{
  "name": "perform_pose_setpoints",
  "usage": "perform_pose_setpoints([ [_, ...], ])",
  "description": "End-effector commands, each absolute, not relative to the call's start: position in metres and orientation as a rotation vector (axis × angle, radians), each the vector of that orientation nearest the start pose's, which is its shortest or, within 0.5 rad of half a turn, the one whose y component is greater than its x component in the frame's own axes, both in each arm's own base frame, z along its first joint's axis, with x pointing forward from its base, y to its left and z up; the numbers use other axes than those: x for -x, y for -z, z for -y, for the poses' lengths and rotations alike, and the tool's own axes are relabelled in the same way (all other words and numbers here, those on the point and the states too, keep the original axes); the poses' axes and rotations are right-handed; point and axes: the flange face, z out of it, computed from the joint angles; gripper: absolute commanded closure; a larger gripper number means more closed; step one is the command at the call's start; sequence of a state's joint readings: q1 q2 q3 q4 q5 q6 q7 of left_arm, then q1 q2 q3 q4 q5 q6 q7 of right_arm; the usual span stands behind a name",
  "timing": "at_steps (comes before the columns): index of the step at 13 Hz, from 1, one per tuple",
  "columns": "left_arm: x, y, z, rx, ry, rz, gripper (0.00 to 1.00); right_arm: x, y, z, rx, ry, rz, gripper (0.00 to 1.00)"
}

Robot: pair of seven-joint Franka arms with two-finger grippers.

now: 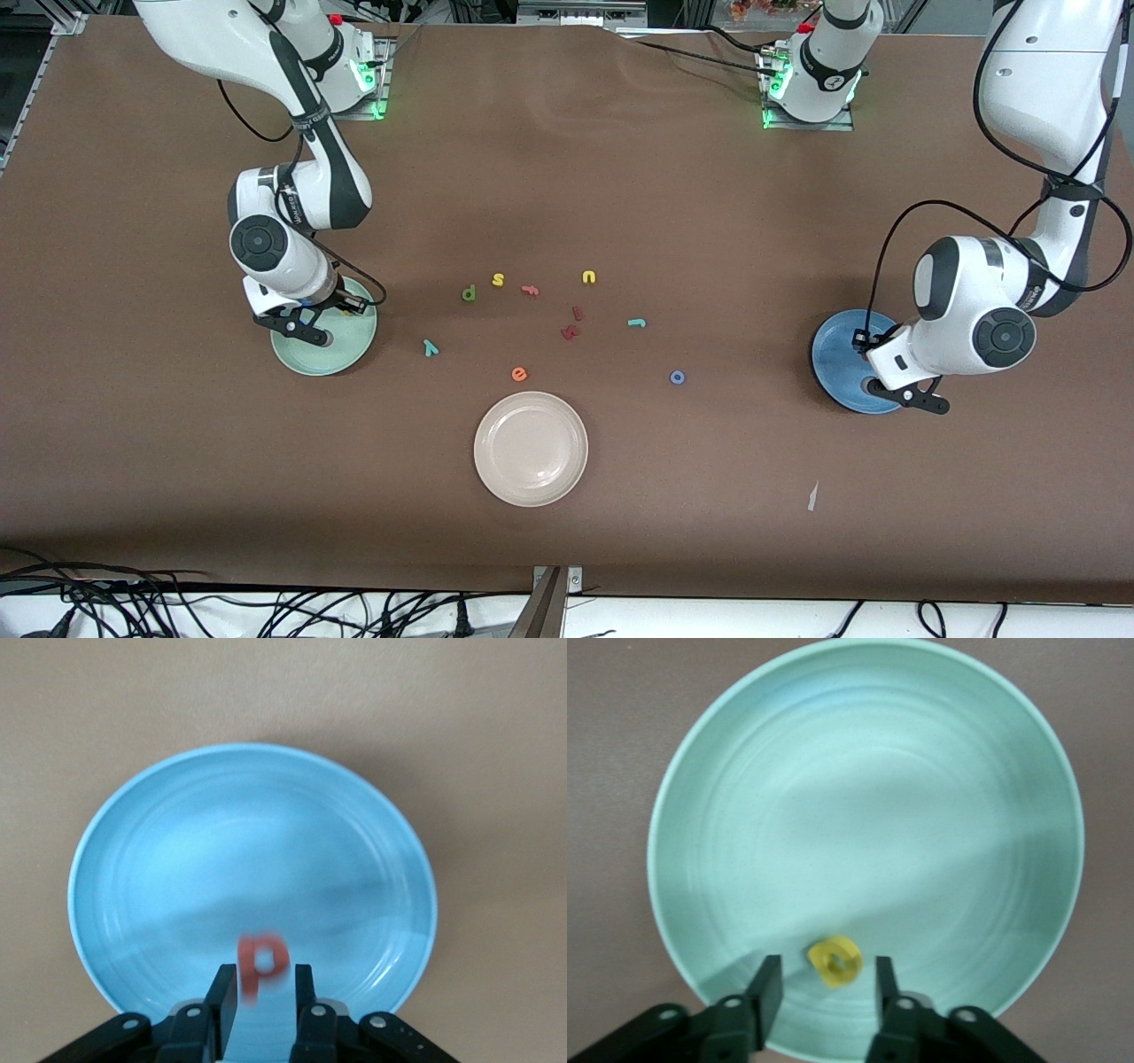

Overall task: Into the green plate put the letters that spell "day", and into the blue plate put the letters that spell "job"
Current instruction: 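Grasp the blue o and cyan y with the left and right grippers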

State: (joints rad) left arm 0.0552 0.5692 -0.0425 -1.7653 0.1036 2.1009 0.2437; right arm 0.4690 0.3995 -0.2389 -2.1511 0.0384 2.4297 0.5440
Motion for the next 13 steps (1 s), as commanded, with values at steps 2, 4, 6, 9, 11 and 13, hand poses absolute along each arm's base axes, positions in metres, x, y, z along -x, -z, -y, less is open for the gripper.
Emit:
perform_pose_setpoints([
  [2,-0.64,-0.25,-0.002,3.056,-0.341,-0.466,0.0,-0.553,-0.237,-0.14,3.164,-0.096,-0.506,0.01],
  [4,-0.655,-0.272,0.025,3.146,-0.283,-0.328,0.0,-0.563,-0.251,-0.169,3.167,-0.102,-0.401,0.01],
  [6,-0.66,-0.277,0.069,3.161,-0.262,-0.186,0.0,-0.564,-0.255,-0.192,3.161,-0.082,-0.296,0.01],
  [9,-0.666,-0.268,0.138,3.148,-0.245,-0.01,0.0,-0.57,-0.25,-0.227,3.153,-0.062,-0.034,0.01],
  [11,-0.665,-0.243,0.187,3.127,-0.266,0.129,0.0,-0.58,-0.247,-0.241,3.146,-0.018,0.04,0.01],
  [13,-0.672,-0.241,0.222,3.124,-0.229,0.222,0.0,-0.594,-0.241,-0.259,3.129,0.008,0.204,0.02],
])
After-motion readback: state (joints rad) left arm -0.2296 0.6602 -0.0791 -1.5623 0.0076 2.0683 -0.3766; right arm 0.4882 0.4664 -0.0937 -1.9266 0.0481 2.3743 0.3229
